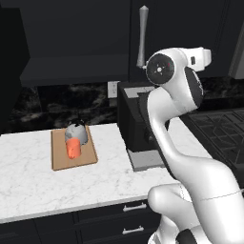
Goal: Pick the kettle from the counter and place it on the tray. Then pick the mug from the cabinet and place it on the tray. Then close the cabinet doors.
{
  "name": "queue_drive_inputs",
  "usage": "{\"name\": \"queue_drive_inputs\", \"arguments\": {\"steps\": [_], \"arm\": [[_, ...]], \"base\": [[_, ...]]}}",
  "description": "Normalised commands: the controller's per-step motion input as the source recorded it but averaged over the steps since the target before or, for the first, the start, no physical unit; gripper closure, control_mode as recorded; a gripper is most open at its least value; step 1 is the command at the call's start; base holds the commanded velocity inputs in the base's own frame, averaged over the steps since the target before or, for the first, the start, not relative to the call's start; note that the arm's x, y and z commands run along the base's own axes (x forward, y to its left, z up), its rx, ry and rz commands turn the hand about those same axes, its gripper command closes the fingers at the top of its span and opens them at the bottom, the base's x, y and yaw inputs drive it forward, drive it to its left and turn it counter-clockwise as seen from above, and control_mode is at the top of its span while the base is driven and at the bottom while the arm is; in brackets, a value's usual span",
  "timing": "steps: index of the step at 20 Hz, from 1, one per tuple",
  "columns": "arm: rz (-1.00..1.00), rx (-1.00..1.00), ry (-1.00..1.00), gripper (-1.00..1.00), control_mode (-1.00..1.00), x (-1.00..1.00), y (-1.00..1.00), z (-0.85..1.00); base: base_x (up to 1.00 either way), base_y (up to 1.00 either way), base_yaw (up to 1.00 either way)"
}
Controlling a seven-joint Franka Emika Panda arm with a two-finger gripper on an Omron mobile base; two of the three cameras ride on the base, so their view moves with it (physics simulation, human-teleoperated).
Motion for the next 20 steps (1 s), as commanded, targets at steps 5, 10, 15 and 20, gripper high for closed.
{"name": "queue_drive_inputs", "arguments": {"steps": [5,10,15,20], "arm": [[0.04,-0.01,0.0,-1.0,-1.0,-0.56,0.28,0.0],[0.03,-0.02,0.0,-1.0,-1.0,-0.44,0.25,0.0],[0.04,0.07,0.02,-1.0,-1.0,-0.44,0.1,0.05],[0.08,0.05,0.03,-1.0,-1.0,-0.37,0.25,0.02]], "base": [[0.0,0.0,0.0],[0.0,0.0,0.0],[0.0,0.0,0.0],[0.0,0.0,0.0]]}}
